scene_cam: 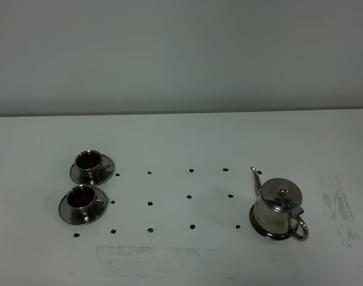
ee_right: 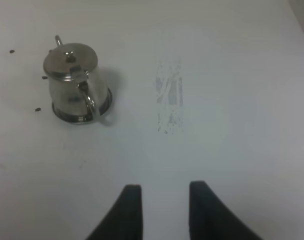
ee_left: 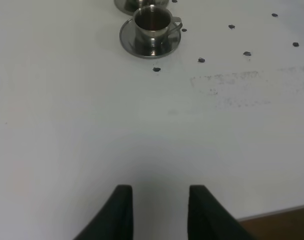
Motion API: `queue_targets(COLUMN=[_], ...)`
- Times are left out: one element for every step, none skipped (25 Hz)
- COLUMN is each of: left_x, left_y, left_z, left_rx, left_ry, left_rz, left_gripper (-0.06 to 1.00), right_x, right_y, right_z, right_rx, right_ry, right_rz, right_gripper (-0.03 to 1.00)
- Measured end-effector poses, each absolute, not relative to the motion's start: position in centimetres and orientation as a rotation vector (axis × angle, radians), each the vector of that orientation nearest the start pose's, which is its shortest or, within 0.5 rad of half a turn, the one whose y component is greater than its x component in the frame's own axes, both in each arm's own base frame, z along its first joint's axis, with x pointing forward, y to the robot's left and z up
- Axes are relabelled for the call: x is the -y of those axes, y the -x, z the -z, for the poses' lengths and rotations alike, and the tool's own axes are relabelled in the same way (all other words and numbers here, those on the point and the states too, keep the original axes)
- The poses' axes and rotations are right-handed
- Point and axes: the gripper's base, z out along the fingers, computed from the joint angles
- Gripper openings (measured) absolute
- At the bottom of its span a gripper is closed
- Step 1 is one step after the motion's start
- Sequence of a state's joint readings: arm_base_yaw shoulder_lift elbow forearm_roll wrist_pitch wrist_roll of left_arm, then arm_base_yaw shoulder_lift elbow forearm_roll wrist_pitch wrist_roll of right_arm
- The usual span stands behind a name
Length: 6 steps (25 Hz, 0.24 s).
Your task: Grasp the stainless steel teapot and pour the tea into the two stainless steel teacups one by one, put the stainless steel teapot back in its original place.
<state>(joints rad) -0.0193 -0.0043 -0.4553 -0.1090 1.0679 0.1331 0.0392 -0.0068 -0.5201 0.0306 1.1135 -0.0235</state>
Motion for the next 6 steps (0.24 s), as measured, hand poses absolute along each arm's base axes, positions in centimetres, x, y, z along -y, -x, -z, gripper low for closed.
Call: queue_targets(left_x=[0.87,0.87,0.87,0.87,0.87,0.87], left_y=[0.13,0.13,0.13,0.13,0.13,0.13], left_z=[-26.46,-26.46,-26.46,-26.46,-26.46,-26.46], left_rx=[-2.081,-2.081,-2.081,-2.081,-2.081,-2.081], left_ry=[-0.162,-0.162,-0.162,-0.162,-0.162,-0.162], left_rz=[0.063,0.063,0.063,0.063,0.063,0.063], left_gripper=[0.3,0.3,0.3,0.3,0.3,0.3], right_x=[-0.21,-0.21,-0.21,-0.21,-0.21,-0.21], right_y=[1.07,1.07,1.07,1.07,1.07,1.07], right_z=[-27.85,-27.85,-27.85,-27.85,-27.85,-27.85], right_rx=[-2.069,-2.069,-2.069,-2.069,-2.069,-2.069], right_ry=[0.068,0.068,0.068,0.068,0.068,0.068], right_rz=[-0.046,-0.046,-0.046,-0.046,-0.046,-0.046], right_gripper=[0.23,0.23,0.23,0.23,0.23,0.23])
